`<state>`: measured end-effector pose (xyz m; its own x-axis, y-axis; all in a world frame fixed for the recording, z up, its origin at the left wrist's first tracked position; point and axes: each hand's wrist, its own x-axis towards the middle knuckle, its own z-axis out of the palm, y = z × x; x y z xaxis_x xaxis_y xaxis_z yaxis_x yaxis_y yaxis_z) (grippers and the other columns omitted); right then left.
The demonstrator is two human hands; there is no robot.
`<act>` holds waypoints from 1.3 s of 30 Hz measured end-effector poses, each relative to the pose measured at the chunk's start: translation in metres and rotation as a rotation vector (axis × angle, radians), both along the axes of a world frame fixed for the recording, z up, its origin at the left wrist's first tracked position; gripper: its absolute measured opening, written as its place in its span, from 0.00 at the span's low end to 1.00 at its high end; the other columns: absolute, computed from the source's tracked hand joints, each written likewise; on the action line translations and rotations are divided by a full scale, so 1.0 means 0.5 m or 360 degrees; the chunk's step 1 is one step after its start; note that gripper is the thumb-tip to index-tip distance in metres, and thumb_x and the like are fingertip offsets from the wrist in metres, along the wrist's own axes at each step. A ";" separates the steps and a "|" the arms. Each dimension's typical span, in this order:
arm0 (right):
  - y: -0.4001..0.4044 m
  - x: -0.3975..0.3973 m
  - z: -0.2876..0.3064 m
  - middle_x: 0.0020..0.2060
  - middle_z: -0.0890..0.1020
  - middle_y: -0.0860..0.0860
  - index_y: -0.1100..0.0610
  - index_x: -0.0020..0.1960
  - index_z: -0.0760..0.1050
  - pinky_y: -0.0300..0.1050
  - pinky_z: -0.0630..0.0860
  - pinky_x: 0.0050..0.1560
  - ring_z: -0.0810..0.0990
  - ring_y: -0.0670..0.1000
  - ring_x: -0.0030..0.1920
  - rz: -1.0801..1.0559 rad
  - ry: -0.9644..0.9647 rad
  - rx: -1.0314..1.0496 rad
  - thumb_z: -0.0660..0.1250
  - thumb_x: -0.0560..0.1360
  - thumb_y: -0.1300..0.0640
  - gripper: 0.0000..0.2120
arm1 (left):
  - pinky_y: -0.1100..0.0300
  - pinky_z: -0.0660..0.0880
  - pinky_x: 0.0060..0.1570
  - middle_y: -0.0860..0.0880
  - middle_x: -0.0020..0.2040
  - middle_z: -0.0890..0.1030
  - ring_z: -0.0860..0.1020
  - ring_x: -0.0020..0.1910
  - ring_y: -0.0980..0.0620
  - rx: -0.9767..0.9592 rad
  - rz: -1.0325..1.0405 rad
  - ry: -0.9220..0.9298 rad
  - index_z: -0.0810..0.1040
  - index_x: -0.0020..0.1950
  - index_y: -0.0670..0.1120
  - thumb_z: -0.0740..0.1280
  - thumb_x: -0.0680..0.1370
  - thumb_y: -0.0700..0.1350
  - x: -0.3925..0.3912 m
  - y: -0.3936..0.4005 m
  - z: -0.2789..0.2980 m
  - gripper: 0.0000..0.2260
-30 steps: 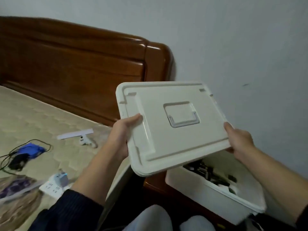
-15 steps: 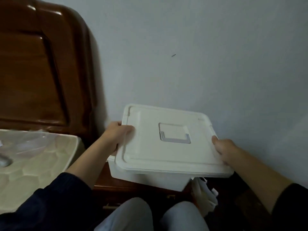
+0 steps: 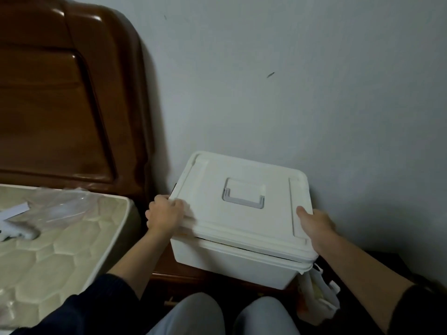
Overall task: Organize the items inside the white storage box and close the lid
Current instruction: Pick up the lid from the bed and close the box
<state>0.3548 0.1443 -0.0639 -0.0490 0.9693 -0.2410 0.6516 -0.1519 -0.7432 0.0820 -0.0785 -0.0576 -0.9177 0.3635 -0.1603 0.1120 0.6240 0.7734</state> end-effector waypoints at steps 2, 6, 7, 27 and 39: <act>-0.007 -0.003 -0.010 0.61 0.79 0.63 0.57 0.64 0.80 0.59 0.75 0.66 0.75 0.66 0.62 0.0019 -0.0099 0.0008 0.63 0.81 0.39 0.25 | 0.43 0.71 0.66 0.37 0.69 0.74 0.71 0.68 0.34 0.0017 0.0017 0.0012 0.73 0.71 0.40 0.65 0.83 0.50 0.002 -0.007 -0.011 0.20; -0.023 0.002 -0.027 0.58 0.81 0.61 0.59 0.64 0.80 0.60 0.77 0.64 0.78 0.66 0.60 0.0069 -0.0065 -0.0067 0.61 0.82 0.41 0.24 | 0.39 0.75 0.65 0.37 0.67 0.75 0.74 0.65 0.35 0.0022 -0.0022 -0.0012 0.73 0.70 0.38 0.63 0.85 0.48 0.005 -0.020 -0.034 0.18; -0.028 0.005 -0.030 0.56 0.82 0.60 0.59 0.63 0.80 0.57 0.79 0.61 0.80 0.64 0.57 0.0069 -0.0036 -0.0061 0.61 0.83 0.43 0.22 | 0.38 0.75 0.65 0.36 0.67 0.75 0.75 0.65 0.35 0.0027 -0.0038 -0.0029 0.72 0.70 0.37 0.63 0.86 0.47 0.006 -0.023 -0.040 0.17; 0.010 0.004 -0.056 0.59 0.80 0.61 0.66 0.71 0.70 0.56 0.78 0.51 0.80 0.62 0.54 -0.0178 0.0386 -0.0460 0.75 0.78 0.51 0.29 | 0.42 0.69 0.67 0.35 0.74 0.70 0.70 0.72 0.33 -0.0223 0.0185 -0.0293 0.64 0.78 0.37 0.66 0.81 0.62 -0.053 0.031 -0.094 0.37; -0.011 0.009 -0.077 0.44 0.77 0.51 0.59 0.61 0.68 0.50 0.76 0.44 0.77 0.54 0.37 -0.0319 0.0250 -0.0262 0.75 0.74 0.40 0.28 | 0.51 0.72 0.50 0.43 0.63 0.80 0.77 0.53 0.46 0.0231 0.0154 -0.0011 0.75 0.73 0.44 0.70 0.80 0.55 -0.021 0.015 -0.097 0.25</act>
